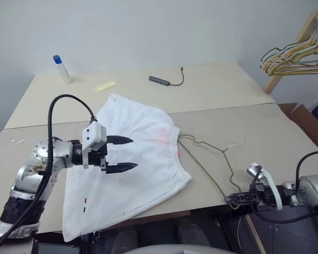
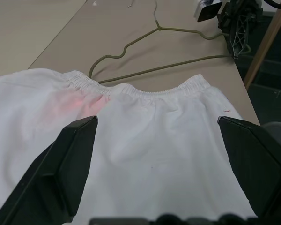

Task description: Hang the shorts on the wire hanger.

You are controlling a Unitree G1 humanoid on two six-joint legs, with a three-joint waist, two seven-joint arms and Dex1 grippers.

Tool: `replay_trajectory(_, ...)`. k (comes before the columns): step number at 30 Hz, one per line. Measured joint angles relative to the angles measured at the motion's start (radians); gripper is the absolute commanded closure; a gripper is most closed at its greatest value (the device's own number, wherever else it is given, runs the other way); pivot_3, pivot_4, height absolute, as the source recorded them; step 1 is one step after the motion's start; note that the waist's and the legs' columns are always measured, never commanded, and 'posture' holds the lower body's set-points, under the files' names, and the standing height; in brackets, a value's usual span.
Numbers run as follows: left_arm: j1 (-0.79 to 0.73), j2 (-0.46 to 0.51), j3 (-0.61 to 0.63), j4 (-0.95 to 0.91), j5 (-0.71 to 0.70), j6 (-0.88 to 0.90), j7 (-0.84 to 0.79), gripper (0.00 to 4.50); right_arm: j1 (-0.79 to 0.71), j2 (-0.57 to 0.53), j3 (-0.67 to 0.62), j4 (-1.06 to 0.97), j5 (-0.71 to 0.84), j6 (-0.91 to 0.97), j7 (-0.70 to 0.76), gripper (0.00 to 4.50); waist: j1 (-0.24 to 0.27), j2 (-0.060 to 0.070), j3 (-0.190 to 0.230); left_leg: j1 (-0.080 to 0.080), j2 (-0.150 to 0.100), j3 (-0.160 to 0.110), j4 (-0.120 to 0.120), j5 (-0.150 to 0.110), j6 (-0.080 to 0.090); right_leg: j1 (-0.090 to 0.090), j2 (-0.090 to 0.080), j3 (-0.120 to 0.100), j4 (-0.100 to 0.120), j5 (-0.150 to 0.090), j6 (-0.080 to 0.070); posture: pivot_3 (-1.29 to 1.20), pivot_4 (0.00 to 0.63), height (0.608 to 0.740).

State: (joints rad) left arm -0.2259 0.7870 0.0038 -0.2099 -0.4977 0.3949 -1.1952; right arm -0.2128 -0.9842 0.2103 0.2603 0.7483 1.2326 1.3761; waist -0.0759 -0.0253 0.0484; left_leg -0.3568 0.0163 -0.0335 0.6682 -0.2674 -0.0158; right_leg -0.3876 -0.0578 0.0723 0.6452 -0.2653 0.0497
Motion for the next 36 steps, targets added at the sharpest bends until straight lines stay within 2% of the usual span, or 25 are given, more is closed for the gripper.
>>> replay_trajectory(11,0.017,0.001,0.001,-0.015,0.0,0.003,0.018,0.03,-0.011,-0.003,0.023,-0.033,-0.025,-0.022,0.074,4.5,0.006,0.0,0.0,0.001,0.0,0.0,0.0,0.0,0.0,0.0,0.0,0.0,0.0,0.0,0.0,-0.01,0.0,0.74)
replay_trajectory(26,0.066,0.0,0.002,-0.031,0.027,-0.003,0.074,0.03,-0.274,0.09,0.213,0.17,-0.196,-0.05,0.172,4.5,0.006,-0.007,-0.005,0.004,0.002,0.002,0.0,0.0,0.0,0.002,0.002,0.002,0.001,0.001,-0.002,0.04,0.0,0.74)
replay_trajectory(31,0.074,-0.01,-0.006,-0.041,0.052,-0.018,0.097,0.03,-0.369,0.156,0.255,0.298,-0.262,-0.071,0.181,4.5,0.004,-0.016,-0.01,0.005,0.002,0.002,0.0,0.0,0.0,0.002,0.002,0.002,0.001,0.002,-0.003,0.05,0.0,0.74)
replay_trajectory(36,0.082,-0.026,-0.011,-0.06,0.066,-0.019,0.118,0.03,-0.457,0.215,0.27,0.414,-0.305,-0.08,0.184,4.5,0.006,-0.017,-0.011,0.005,0.002,0.002,0.001,0.0,0.0,0.002,0.002,0.002,0.001,0.003,-0.003,0.07,0.0,0.74)
